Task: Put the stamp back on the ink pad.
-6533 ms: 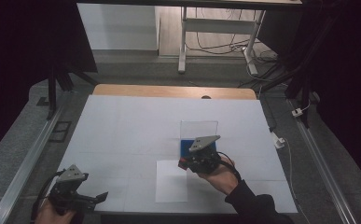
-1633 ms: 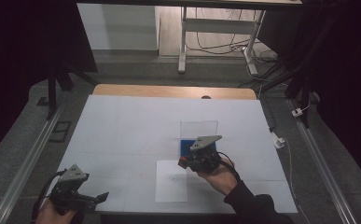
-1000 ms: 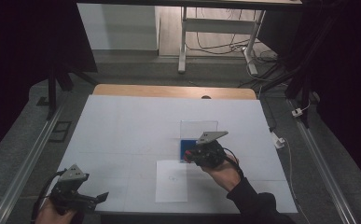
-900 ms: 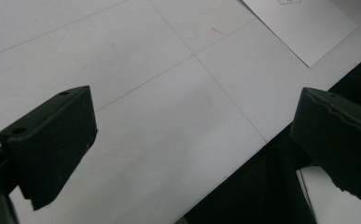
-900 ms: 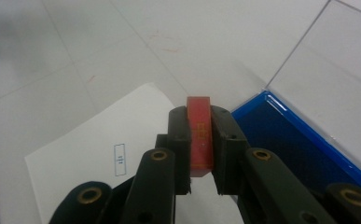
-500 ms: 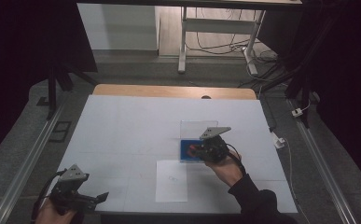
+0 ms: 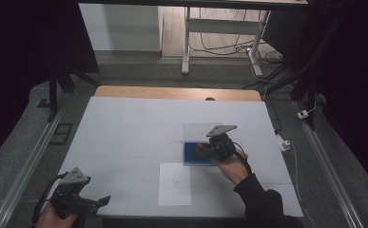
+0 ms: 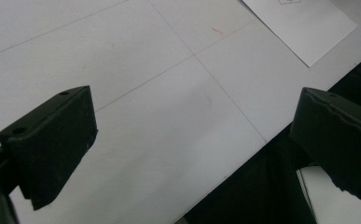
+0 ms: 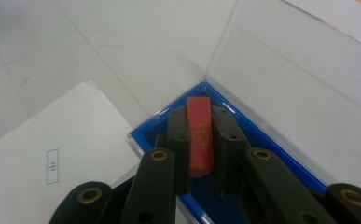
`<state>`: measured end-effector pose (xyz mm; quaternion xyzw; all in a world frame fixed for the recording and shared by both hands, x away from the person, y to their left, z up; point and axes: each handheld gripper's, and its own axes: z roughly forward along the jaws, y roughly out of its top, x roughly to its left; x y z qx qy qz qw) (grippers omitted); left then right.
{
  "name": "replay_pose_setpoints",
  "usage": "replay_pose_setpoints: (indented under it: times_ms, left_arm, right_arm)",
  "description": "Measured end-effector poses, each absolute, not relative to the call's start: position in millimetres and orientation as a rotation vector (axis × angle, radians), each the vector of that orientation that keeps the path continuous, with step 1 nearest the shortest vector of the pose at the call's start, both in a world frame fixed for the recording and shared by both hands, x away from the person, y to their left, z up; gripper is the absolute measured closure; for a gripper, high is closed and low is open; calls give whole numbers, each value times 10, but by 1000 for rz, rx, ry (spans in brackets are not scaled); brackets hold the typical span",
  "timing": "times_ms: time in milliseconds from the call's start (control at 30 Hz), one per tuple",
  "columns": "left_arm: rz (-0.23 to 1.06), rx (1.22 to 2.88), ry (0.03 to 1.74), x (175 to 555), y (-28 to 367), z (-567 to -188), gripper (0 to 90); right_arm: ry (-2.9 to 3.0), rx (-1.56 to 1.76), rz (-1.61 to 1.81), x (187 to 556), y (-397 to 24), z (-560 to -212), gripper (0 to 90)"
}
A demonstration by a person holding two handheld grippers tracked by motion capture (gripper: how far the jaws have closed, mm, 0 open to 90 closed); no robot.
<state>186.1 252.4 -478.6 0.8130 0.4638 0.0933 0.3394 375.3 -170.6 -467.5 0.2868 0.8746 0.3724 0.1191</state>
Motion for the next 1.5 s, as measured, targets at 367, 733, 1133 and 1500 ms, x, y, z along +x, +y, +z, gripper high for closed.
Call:
replay_pose_setpoints:
  times_ms: [367, 733, 1133, 1500]
  left_arm:
    - [244, 2118, 1206, 1861, 2523, -4786, 4]
    - [243, 2121, 1205, 1862, 2521, -4787, 5]
    - [242, 2123, 1205, 1863, 2519, -4788, 5]
    - [241, 2123, 1205, 1864, 2521, -4788, 6]
  right_arm:
    - [2523, 881, 1053, 3876, -1780, -4724, 793]
    - [2531, 887, 1017, 3923, -1776, -4793, 793]
    - [2570, 865, 953, 3922, -1684, -4899, 792]
    - [2560, 879, 985, 3917, -1696, -4906, 762]
